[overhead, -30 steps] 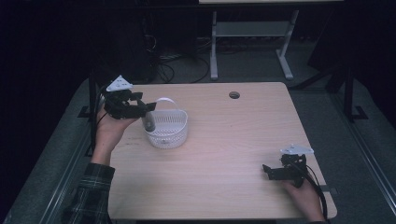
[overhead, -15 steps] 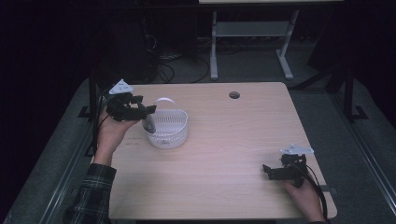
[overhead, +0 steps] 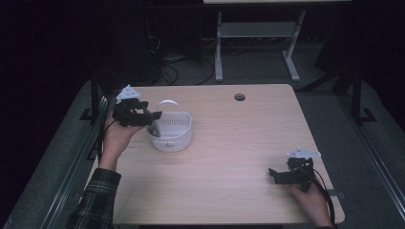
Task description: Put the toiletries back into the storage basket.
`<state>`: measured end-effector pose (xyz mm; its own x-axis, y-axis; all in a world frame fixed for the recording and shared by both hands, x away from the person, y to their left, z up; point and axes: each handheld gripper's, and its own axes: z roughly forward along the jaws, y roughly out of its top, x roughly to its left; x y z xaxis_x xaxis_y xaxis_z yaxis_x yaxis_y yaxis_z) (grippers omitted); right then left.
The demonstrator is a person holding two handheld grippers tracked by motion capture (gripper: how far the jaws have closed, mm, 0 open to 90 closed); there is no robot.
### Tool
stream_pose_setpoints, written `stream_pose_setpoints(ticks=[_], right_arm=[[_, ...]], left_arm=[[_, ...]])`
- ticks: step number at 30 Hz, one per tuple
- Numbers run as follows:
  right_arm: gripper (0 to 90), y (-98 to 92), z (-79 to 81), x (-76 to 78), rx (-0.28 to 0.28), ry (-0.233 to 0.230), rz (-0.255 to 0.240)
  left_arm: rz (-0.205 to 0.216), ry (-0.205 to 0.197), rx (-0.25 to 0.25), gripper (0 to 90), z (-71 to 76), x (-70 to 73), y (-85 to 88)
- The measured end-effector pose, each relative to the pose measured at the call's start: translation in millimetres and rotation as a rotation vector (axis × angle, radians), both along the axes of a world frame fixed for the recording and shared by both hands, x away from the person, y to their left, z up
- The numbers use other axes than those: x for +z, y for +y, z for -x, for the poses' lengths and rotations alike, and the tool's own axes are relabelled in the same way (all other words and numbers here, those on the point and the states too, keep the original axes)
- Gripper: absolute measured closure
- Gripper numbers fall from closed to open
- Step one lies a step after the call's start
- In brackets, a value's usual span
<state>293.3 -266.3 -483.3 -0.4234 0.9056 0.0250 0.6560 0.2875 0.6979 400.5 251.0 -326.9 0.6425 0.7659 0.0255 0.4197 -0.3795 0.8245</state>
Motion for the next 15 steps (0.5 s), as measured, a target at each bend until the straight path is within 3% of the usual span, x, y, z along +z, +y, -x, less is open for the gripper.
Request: stream_pose_setpoints(ticks=[15], right_arm=[[0.0,0.0,0.0,0.0,0.000,0.000,-0.001]], left_arm=[[-0.030,0.018,-0.012,29.6,-2.5,-9.5,-6.1]])
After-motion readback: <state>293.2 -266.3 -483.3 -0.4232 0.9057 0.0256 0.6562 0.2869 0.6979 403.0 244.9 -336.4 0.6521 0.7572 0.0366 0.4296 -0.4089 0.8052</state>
